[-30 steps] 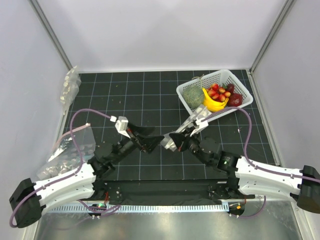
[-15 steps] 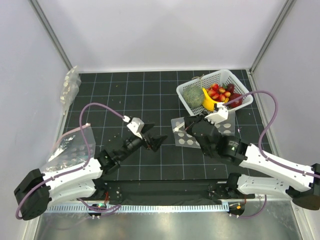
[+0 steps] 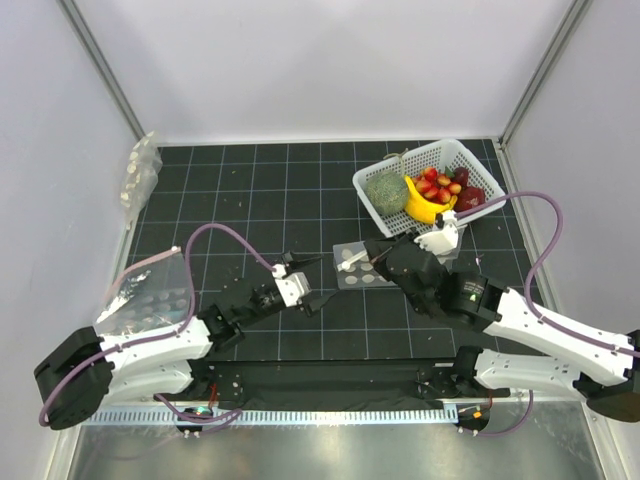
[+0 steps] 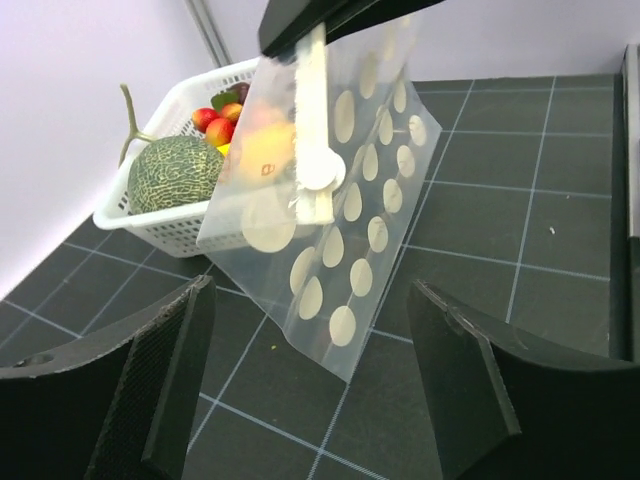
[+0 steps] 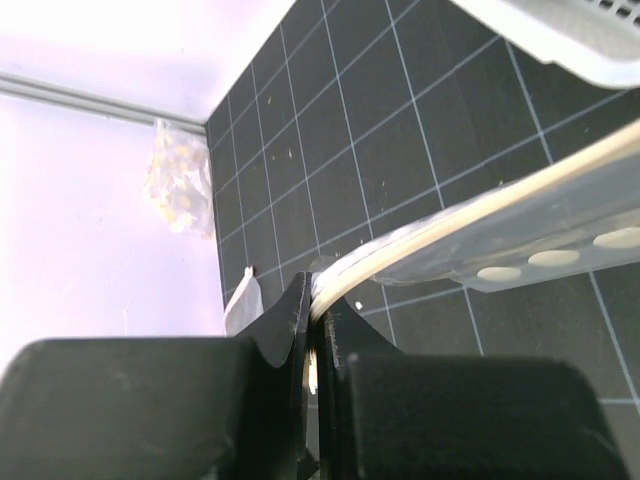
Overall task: Place the food in the zip-top bag and seal the zipper
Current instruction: Pick up the zipper food storage bag at the center of the board.
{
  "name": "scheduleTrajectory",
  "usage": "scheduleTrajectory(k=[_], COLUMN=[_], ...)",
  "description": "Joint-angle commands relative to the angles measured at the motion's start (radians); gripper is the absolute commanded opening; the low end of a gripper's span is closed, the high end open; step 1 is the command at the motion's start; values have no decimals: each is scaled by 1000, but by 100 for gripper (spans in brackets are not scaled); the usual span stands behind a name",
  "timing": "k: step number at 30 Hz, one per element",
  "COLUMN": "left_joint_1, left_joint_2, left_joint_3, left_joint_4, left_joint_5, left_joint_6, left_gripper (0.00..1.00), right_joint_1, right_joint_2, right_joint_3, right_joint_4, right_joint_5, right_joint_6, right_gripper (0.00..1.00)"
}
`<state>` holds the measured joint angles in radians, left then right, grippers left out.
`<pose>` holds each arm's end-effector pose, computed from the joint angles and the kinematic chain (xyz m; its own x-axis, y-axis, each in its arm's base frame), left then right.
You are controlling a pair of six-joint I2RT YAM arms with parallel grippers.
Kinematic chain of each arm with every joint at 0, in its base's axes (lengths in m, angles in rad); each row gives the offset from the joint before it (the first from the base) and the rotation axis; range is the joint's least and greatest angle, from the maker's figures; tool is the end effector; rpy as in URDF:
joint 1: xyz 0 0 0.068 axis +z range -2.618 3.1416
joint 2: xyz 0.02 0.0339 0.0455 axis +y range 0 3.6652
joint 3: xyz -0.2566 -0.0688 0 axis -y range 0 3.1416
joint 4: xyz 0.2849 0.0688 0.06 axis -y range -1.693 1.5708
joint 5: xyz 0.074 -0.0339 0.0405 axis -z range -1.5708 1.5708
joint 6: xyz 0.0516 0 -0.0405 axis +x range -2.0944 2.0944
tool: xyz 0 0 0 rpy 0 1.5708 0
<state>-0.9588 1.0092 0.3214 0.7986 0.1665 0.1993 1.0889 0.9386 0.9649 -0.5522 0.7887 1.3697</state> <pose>0.1456 -0.2224 0.2100 0.2408 -0.0032 -0.9706 0.8714 0.4411 0.2147 0.1469 0.2019 0.3326 -0.3798 0.7639 -0.5217 0.1600 0.6097 0.7763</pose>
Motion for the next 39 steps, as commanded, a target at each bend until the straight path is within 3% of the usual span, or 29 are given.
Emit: scheduleTrajectory(k=[1,7,10,11,15,16,18,19,20,23,26,28,29,32,36,39], left_joint_1=[-37,-58,-61,-63,-63,-63,-63,-63,-63,-63,-63,-63,-63,-63,-63,-63], left_joint_2=[-9,-49,-46,-46,-37,-34,-35,-38,-40,-46,-63,-89,-96,-141,-231,-279], left_joint_3=[-10,-35,-35,-35,-24,-22,-18,-13,-10,2,30,73,83,91,117,181], left_joint_4=[93,116,119,119,117,113,105,100,94,74,9,-111,-143,-212,-364,-597], left_joint_5=[-19,-71,-100,-108,-186,-205,-202,-199,-191,-205,-235,-251,-260,-280,-245,-213], left_joint_6=[130,164,163,164,149,140,134,124,112,80,28,-1,-20,-69,-90,-98], left_gripper=[80,74,66,53,23,10,0,0,0,0,0,0,0,0,0,0], right_joint_1=[-1,-1,-1,-1,-1,-1,-1,-1,-1,-3,-1,-1,-1,-1,-1,-1], right_joint_2=[5,26,45,49,49,48,48,48,45,40,40,37,34,17,-41,-127], right_joint_3=[21,0,0,1,-5,-2,1,3,3,18,58,73,77,84,-10,-112], right_joint_4=[14,61,71,71,92,90,90,90,97,120,167,216,266,287,372,457], right_joint_5=[-40,-136,-167,-181,-198,-198,-198,-198,-197,-143,-106,-133,-169,-382,-474,-577], right_joint_6=[55,51,55,55,54,54,51,43,34,-56,-304,-582,-697,-1032,-1242,-1261], right_gripper=[1,1,1,1,1,1,1,4,20,55,68,69,76,81,81,79])
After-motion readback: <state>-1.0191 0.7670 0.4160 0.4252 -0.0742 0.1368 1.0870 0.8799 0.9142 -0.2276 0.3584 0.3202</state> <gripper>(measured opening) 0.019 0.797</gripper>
